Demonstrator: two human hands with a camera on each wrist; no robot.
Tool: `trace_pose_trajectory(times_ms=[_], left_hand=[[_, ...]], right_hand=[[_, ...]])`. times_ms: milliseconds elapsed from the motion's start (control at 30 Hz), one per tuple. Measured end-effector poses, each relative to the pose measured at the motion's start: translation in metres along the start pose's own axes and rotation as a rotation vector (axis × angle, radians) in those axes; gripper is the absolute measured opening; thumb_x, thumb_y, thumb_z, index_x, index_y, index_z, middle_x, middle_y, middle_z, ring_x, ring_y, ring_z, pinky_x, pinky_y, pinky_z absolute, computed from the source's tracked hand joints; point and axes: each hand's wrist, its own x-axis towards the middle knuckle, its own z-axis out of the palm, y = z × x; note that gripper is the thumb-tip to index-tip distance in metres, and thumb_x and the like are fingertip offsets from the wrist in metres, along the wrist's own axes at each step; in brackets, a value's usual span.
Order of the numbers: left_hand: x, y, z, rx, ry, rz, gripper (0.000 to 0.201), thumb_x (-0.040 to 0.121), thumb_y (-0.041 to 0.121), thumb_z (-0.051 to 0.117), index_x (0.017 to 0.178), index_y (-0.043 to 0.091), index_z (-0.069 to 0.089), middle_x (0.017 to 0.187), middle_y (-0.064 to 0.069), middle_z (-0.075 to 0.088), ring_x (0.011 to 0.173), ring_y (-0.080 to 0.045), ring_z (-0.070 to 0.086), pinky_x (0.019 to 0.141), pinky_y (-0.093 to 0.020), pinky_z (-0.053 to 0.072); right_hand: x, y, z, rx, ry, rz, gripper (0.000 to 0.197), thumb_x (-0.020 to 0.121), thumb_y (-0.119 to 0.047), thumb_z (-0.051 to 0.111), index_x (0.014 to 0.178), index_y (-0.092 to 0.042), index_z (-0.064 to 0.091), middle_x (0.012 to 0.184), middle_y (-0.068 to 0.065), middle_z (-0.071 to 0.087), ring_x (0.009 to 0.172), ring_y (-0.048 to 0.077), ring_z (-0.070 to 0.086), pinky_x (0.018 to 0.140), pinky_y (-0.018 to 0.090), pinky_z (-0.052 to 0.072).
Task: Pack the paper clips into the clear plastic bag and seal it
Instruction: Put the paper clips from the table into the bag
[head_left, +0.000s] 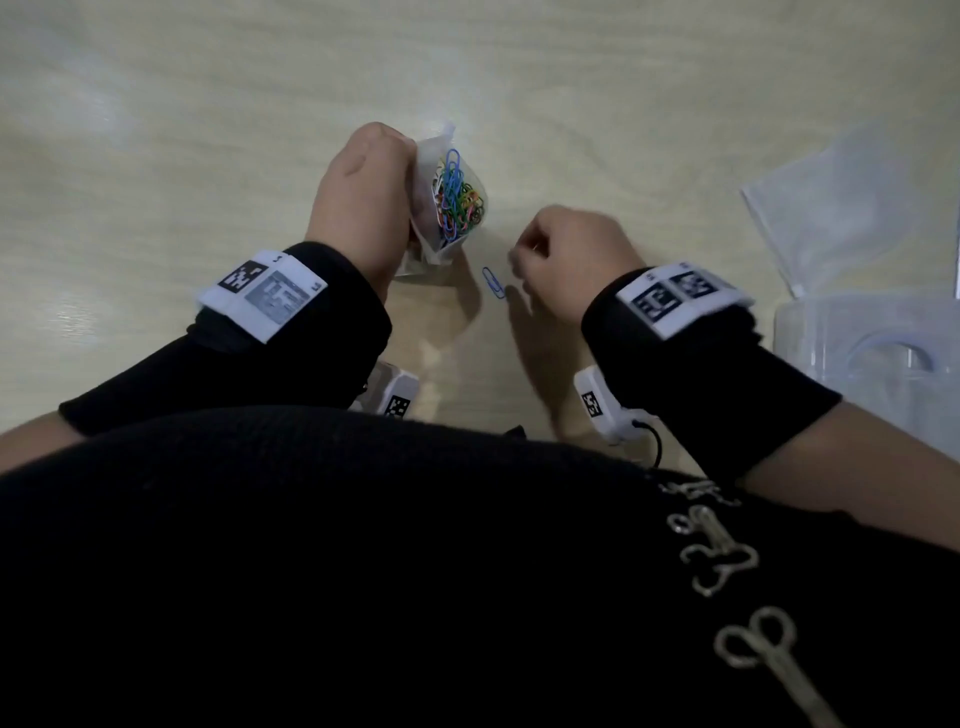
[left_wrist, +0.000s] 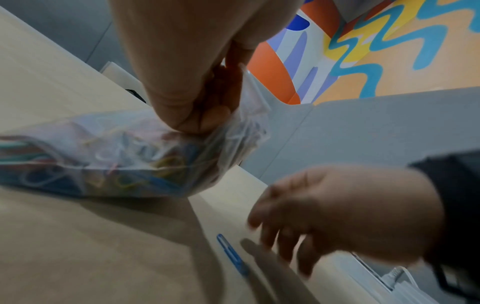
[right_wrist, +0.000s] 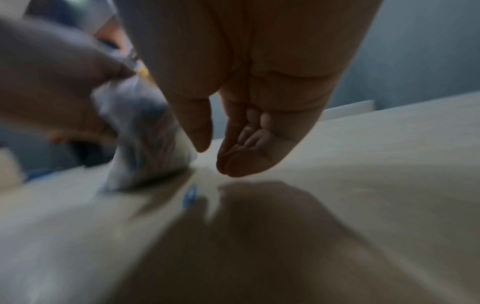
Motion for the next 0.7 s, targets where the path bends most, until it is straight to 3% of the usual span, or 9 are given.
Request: trace_pose_trajectory(times_ms=[67,167,333,367,433,533,700], left_hand=[[0.002,0.001,-0.001,-0.020,0.018,0.001,0.029,0.088,0.010,0.041,0.061,0.017,0.039,0.037,0.009,0.041,0.041,-0.009,0.037,0.043,-0.019,0.031],[0.004,0.001,-0.004,-0.014,0.011,0.019,0.027,0.085,0.011,0.044,0.060,0.019,0.039,0.042,0.011,0.040,0.047,-0.007,0.037,0.048,-0.020,0.034],[0.002,0.001,-0.006,0.113,-0.069,0.072,0.029,0.088,0.010,0.043,0.061,0.018,0.039,0.046,0.010,0.045,0.044,0.001,0.039,0.048,-0.013,0.035],[0.002,0.001,-0.007,0.106,-0.091,0.060,0.027,0.087,0.012,0.044,0.061,0.018,0.041,0.051,0.009,0.046,0.046,-0.001,0.042,0.050,-0.017,0.038],[0.001,0.001,-0.007,0.062,-0.123,0.029,0.021,0.081,0.017,0.046,0.060,0.019,0.044,0.058,-0.005,0.048,0.058,-0.017,0.050,0.058,-0.024,0.043],[0.002,0.000,-0.007,0.060,-0.181,0.005,0.017,0.075,0.023,0.048,0.057,0.023,0.047,0.053,-0.005,0.049,0.064,-0.026,0.049,0.063,-0.038,0.042],[0.002,-0.002,0.001,0.116,-0.314,0.048,0.015,0.076,0.029,0.046,0.063,0.023,0.046,0.050,-0.003,0.054,0.051,-0.022,0.044,0.053,-0.029,0.037]], right_hand=[[-0.002,-0.001,0.014,-0.126,-0.099,-0.059,0.029,0.088,-0.036,0.061,0.105,-0.013,0.061,0.107,0.011,0.064,0.099,0.032,0.060,0.076,0.030,0.041],[-0.002,-0.006,0.027,-0.206,-0.086,-0.152,0.026,0.091,-0.030,0.057,0.106,-0.010,0.060,0.108,0.015,0.059,0.096,0.035,0.060,0.071,0.030,0.035],[-0.006,-0.012,0.027,-0.285,-0.154,-0.077,0.017,0.087,-0.027,0.057,0.092,-0.012,0.065,0.084,0.010,0.060,0.077,0.032,0.060,0.064,0.029,0.038],[-0.007,-0.012,0.025,-0.285,-0.189,-0.049,0.017,0.086,-0.029,0.058,0.088,-0.013,0.065,0.081,0.010,0.059,0.077,0.032,0.061,0.064,0.029,0.038],[-0.009,-0.011,0.017,-0.272,-0.224,-0.018,0.021,0.088,-0.031,0.058,0.091,-0.012,0.065,0.089,0.013,0.064,0.083,0.031,0.061,0.066,0.028,0.037],[-0.015,-0.004,0.003,-0.168,-0.136,0.042,0.019,0.088,-0.032,0.059,0.093,-0.014,0.063,0.098,0.013,0.067,0.096,0.032,0.061,0.069,0.027,0.035],[-0.027,-0.001,-0.024,0.301,0.178,0.086,0.009,0.076,-0.023,0.061,0.068,-0.022,0.056,0.069,-0.001,0.062,0.080,0.023,0.064,0.071,0.030,0.047]])
